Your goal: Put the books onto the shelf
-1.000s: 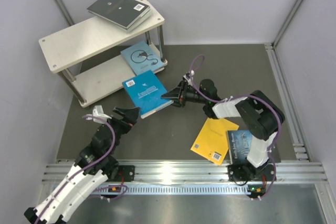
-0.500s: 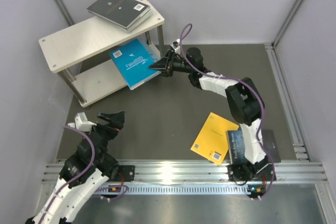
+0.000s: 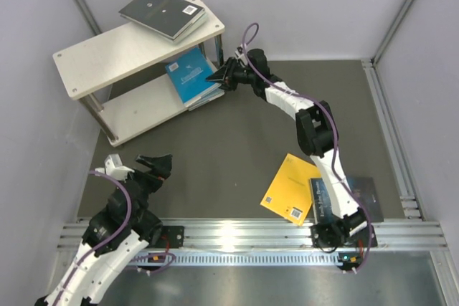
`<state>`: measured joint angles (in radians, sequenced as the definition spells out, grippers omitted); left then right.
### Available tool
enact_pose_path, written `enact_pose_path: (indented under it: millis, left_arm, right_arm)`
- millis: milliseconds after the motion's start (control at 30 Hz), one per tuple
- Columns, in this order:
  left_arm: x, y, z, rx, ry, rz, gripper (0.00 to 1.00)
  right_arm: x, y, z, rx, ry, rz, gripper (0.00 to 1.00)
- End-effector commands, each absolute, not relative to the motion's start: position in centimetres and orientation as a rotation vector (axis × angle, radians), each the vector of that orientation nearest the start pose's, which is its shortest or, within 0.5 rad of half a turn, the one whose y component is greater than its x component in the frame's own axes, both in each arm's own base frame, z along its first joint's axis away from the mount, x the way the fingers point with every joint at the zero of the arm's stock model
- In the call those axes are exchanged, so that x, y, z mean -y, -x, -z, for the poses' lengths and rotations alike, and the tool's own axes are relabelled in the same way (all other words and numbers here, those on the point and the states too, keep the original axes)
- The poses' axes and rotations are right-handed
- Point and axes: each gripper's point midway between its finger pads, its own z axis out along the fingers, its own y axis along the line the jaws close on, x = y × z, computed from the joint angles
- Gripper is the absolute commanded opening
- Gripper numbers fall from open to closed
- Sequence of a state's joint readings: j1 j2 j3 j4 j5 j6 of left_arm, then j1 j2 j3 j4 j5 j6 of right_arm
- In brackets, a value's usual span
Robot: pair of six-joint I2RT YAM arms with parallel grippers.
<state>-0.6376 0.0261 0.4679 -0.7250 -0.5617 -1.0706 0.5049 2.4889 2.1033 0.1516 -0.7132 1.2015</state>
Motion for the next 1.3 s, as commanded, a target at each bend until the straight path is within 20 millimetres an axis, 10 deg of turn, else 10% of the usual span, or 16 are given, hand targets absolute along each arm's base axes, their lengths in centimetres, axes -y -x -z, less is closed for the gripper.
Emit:
enact_pose_path:
  millis: [0, 167, 433, 1267]
  left_arm:
    - [5.9, -18.4, -19.3, -1.682, 0.764, 0.701, 0.99]
    - [6.2, -18.6, -19.0, -1.684, 0.759, 0.706, 0.99]
    - [6.5, -18.9, -18.8, -1.681, 0.754, 0.714, 0.99]
    - [8.1, -20.4, -17.6, -1.726, 0.692, 0.686, 0.99]
  right_arm:
    - [-43.3, -51.9, -26.0, -1.910, 0.023, -1.765, 0.00]
    - [-43.3, -52.6, -22.9, -1.967, -0.007, -1.748, 0.02]
    - [-42.9, -52.4, -19.7, -2.033, -0.020, -1.669, 0.53]
    - [-30.5, -52.1, -15.1, -2.247, -0.134, -1.180, 0.74]
